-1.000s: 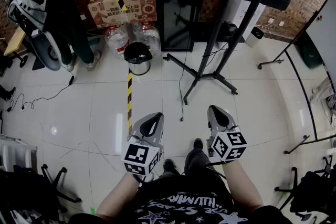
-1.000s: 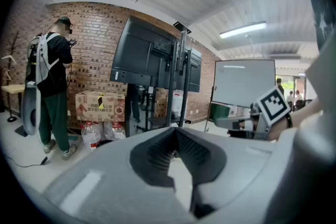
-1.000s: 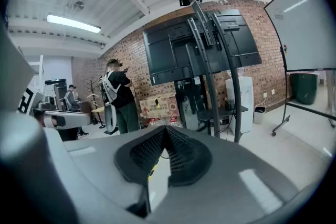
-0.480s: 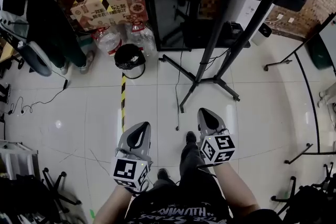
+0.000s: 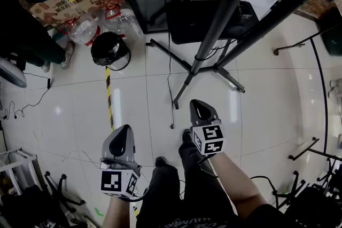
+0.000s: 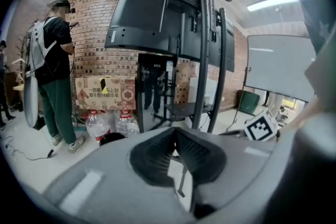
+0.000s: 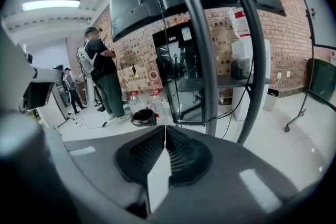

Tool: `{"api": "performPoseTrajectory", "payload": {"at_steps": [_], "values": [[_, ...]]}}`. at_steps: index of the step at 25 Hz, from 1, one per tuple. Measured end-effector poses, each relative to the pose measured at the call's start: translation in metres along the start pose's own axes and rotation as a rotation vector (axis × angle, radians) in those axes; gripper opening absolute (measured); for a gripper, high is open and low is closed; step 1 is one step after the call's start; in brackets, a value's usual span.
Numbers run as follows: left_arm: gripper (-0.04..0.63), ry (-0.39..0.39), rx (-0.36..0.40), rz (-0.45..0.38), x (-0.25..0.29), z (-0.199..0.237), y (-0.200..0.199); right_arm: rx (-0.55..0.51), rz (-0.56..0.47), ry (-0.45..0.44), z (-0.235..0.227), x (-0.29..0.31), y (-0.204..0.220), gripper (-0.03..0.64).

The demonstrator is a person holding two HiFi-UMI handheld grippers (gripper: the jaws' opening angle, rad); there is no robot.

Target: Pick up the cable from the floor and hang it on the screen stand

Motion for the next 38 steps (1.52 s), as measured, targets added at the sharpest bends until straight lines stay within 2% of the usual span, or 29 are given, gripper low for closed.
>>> {"api": "performPoseTrajectory", "payload": {"at_steps": [3, 6, 10, 13, 19, 24, 27, 34, 38], "values": [[0.005, -0.022, -0.02, -0.005, 0.026, 0.017, 0.04, -0.015, 0.032, -0.003, -0.013, 0.042, 0.039, 0.009], [0.005, -0.01, -0.055, -0.017, 0.039, 0.027, 0.084, -0.038, 0.014, -0.012, -0.016, 0.072, 0.064, 0.009], [0.005, 0.021, -0.042, -0.019, 0.049, 0.045, 0.149, -0.067, 0.016, -0.046, -0.015, 0.104, 0.106, 0.023], [0.005, 0.005, -0.037, -0.033, 0.058, 0.067, 0.2, -0.113, 0.029, -0.071, -0.027, 0.127, 0.146, 0.058], [0.005, -0.007, -0.026, -0.088, 0.077, 0.1, 0.282, -0.129, 0.034, -0.141, -0.037, 0.172, 0.218, 0.075], [0.005, -0.001, 0.009, -0.094, 0.091, 0.122, 0.345, -0.057, 0.037, -0.147, -0.042, 0.208, 0.264, 0.083], [0.005, -0.008, 0.001, -0.098, 0.094, 0.133, 0.377, -0.032, 0.033, -0.155, -0.046, 0.221, 0.28, 0.083], [0.005, 0.027, 0.001, -0.14, 0.113, 0.155, 0.422, -0.08, 0.07, -0.232, -0.049, 0.259, 0.314, 0.083], [0.005, 0.057, 0.026, -0.164, 0.13, 0.154, 0.428, -0.114, 0.07, -0.193, -0.056, 0.279, 0.324, 0.083]]}}
Point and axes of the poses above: the fingertips, and each gripper's own axes: x forward along the fingers, z to its left, y out of its underside, the point moved 5 cm from there along -x, backward along the fingers, and after that the axes turned 13 degrees about -z, right-handed, at the moved point
